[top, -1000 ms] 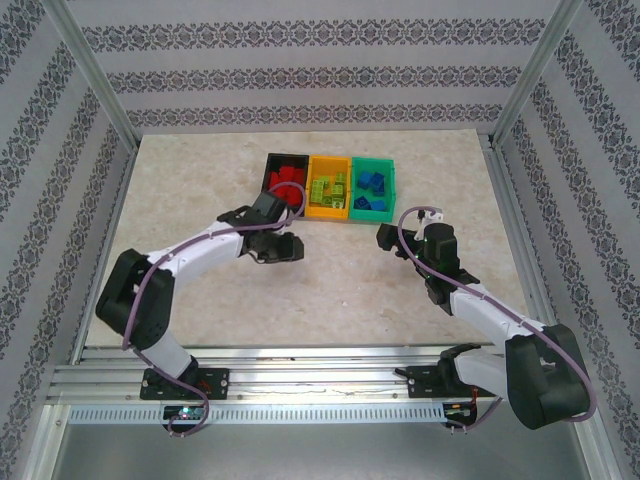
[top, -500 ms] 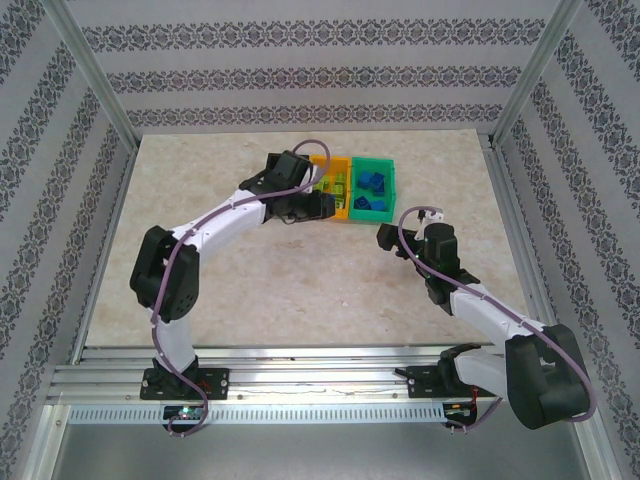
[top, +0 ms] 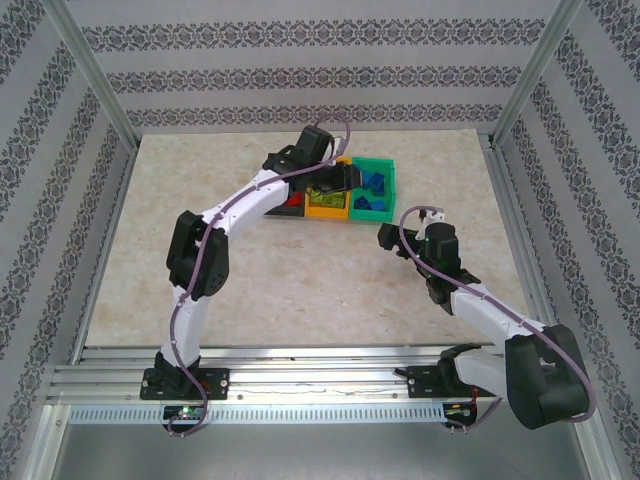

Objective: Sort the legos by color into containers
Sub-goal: Place the lego in the container.

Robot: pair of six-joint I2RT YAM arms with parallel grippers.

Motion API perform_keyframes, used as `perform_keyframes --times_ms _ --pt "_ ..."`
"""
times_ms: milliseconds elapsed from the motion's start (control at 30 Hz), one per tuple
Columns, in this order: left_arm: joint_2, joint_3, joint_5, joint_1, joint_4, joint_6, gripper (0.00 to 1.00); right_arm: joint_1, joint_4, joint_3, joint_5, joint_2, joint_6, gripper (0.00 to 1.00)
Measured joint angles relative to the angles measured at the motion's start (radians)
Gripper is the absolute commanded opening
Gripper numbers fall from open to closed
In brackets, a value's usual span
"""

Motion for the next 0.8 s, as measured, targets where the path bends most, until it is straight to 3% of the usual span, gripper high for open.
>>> perform_keyframes --times_ms 233,467,567,800 --pt "0.159 0.225 0.003 0.000 -0.005 -0.014 0.40 0.000 0.000 0.000 0.000 0.000 0.000 0.98" --pt "0.375 0.511 0.005 -0.002 -0.035 -0.050 0.56 0.000 0.003 0.000 0.000 0.000 0.000 0.98" --pt "0.414 0.543 -0.003 -0.006 -0.061 -0.058 0.66 0.000 0.003 0.000 0.000 0.000 0.000 0.98" --pt "0.393 0.512 -0.039 -0.009 -0.116 -0.043 0.67 -0.008 0.003 0.000 -0.001 0.000 0.003 0.98"
